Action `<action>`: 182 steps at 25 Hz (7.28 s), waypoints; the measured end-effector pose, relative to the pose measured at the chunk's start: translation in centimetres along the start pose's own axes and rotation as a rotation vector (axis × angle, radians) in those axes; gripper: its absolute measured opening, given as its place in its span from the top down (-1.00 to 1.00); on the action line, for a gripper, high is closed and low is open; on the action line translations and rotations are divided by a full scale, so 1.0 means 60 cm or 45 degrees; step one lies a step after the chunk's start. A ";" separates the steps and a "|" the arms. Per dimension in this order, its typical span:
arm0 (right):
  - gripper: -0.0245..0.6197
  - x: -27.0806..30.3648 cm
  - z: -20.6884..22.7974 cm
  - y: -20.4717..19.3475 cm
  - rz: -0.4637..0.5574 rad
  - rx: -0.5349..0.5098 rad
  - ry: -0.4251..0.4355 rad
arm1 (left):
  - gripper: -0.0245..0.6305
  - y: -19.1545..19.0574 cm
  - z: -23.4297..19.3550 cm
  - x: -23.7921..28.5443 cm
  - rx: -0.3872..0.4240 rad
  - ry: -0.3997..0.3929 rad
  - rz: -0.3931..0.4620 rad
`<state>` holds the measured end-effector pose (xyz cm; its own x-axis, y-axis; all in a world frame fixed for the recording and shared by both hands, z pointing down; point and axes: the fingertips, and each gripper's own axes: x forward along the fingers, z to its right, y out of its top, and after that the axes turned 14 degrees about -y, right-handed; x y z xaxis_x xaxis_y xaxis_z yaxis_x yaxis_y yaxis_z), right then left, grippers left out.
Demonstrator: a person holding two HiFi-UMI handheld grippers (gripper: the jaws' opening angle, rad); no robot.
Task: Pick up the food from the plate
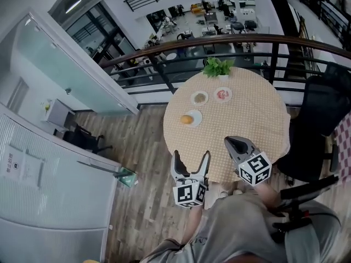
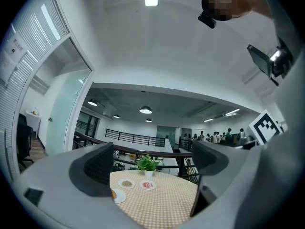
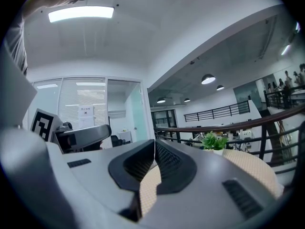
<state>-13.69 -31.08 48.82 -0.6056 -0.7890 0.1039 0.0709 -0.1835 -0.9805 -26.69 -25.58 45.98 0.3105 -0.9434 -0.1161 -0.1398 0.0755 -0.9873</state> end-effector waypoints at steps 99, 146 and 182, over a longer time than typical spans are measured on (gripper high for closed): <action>0.88 -0.004 0.169 -0.177 -0.449 -0.049 -0.627 | -0.28 -0.834 -0.581 0.384 0.781 -0.750 -1.939; 0.88 0.035 0.157 -0.135 -0.353 -0.086 -0.457 | -0.21 -0.622 -0.546 0.439 0.159 -0.336 -1.267; 0.88 0.081 0.057 -0.004 -0.035 -0.147 -0.138 | -0.21 0.012 -0.159 0.073 0.130 -0.287 0.003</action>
<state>-13.93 -36.91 50.11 -0.5165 -0.8444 0.1426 -0.0404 -0.1423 -0.9890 -34.38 -32.71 45.80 0.5138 -0.8482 -0.1287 -0.0488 0.1209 -0.9915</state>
